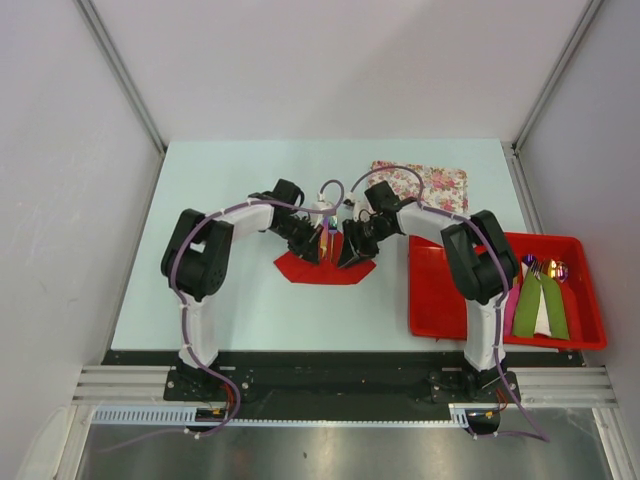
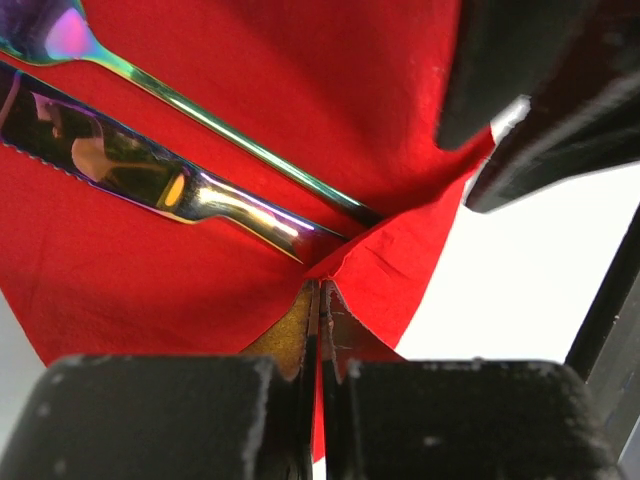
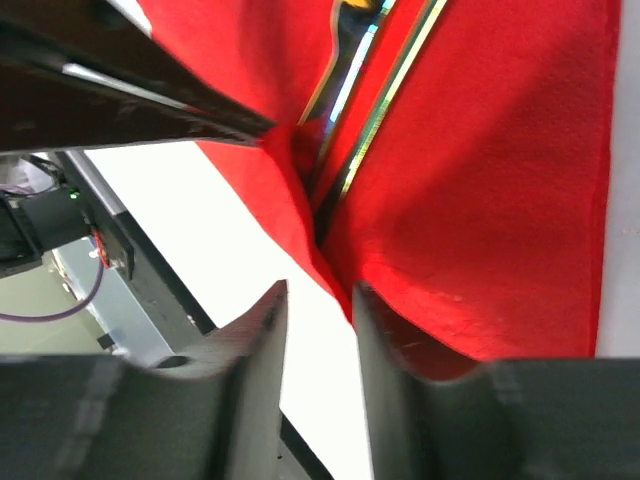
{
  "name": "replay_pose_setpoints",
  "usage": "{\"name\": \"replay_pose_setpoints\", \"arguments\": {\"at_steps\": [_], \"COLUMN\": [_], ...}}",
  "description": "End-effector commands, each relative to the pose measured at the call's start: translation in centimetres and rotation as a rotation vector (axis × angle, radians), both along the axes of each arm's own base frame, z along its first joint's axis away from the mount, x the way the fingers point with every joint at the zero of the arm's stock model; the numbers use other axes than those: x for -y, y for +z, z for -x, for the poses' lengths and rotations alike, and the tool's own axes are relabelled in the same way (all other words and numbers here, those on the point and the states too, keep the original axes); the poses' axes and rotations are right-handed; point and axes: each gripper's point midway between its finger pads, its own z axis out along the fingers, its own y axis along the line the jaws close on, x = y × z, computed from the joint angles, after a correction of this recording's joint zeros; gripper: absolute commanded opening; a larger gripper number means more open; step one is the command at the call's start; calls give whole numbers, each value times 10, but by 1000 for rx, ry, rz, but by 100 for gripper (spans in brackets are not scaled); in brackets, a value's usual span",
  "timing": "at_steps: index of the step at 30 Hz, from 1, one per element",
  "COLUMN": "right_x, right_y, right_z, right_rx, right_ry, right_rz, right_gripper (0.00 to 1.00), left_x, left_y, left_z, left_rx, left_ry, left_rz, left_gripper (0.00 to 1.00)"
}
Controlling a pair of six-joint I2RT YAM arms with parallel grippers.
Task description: Place the utensils on the paper napkin and roll it up
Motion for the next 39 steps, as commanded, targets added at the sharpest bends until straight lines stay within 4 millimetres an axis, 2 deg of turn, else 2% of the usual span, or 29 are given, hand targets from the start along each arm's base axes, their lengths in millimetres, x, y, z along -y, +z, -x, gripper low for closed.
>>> {"name": "replay_pose_setpoints", "arguments": {"at_steps": [1, 3, 7, 10, 16, 17, 19, 20, 21, 22, 23, 24, 26, 28, 29, 32, 37, 39], "right_x": [-7, -14, -24, -23, -10, -7, -3, -2, -1, 2, 2, 3, 4, 5, 5, 8, 9, 9], "right_y": [22, 23, 15, 5, -26, -31, -37, -41, -42, -44, -45, -46, -47, -49, -49, -52, -52, -52], "right_z": [1, 7, 19, 19, 15, 17, 17, 17, 17, 15, 16, 16, 16, 17, 17, 16, 16, 17], "right_rx": [36, 18, -17, -21, -55, -70, -81, -90, -94, -97, -101, -106, -109, -114, -116, -121, -122, -126], "right_ry": [13, 19, 26, 19, -25, -30, -42, -46, -48, -59, -61, -62, -66, -68, -69, -77, -81, -81], "right_rz": [-66, -79, -87, -71, 21, 34, 53, 60, 63, 70, 73, 77, 82, 86, 86, 93, 94, 92], "right_gripper": [32, 26, 22, 21, 18, 18, 18, 18, 18, 17, 18, 18, 17, 17, 17, 17, 17, 16], "left_x": [9, 9, 10, 10, 9, 9, 11, 8, 5, 6, 5, 3, 0, 0, -2, -3, -1, -3], "left_y": [8, 6, 5, 5, 8, 10, 27, 27, 44, 49, 50, 60, 60, 68, 62, 56, 47, 38], "left_z": [-12, -14, -16, -16, -14, -14, -14, -6, -8, -8, 1, 4, 20, 27, 37, 47, 47, 44], "left_rx": [18, 15, 12, 10, 7, 5, 24, -3, 27, 38, 2, 9, -47, -61, -98, -163, -207, -207], "left_ry": [13, 21, 28, 30, 35, 38, 48, 68, 85, 92, 100, 104, 119, 136, 140, 172, 223, 239], "left_rz": [13, 7, 2, 0, 9, 15, 78, 97, 131, 153, 172, 190, 210, 238, 242, 247, 258, 232], "left_gripper": [0, 0, 0, 0, 0, 2, 11, 16, 24, 26, 29, 32, 32, 33, 33, 33, 34, 33]}}
